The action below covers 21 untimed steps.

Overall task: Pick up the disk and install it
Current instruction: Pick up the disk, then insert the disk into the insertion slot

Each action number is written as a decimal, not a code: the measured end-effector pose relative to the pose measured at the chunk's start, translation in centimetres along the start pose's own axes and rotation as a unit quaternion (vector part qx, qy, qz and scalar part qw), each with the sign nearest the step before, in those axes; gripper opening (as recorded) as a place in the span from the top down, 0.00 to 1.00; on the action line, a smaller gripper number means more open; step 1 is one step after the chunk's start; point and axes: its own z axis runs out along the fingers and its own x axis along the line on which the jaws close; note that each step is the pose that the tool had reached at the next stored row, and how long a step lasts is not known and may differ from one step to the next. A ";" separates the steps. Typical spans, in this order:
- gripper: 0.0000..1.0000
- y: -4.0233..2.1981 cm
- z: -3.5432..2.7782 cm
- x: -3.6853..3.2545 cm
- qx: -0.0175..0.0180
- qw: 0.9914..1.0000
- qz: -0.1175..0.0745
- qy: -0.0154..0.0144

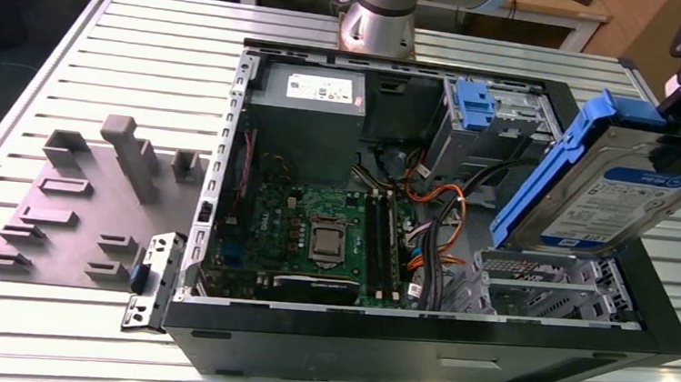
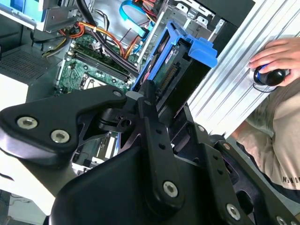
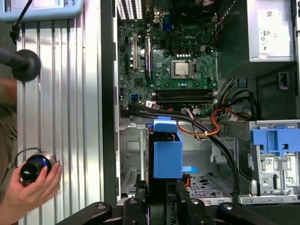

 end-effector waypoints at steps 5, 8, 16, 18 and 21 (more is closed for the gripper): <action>0.65 -0.11 0.31 0.00 0.000 1.000 0.000 0.000; 0.65 -0.18 0.63 0.00 0.000 1.000 0.000 0.000; 0.65 -0.30 1.12 0.00 0.000 1.000 0.000 0.000; 0.65 -0.38 1.22 -0.01 0.000 1.000 0.000 0.000; 0.65 -0.62 1.32 -0.02 0.000 1.000 0.000 0.000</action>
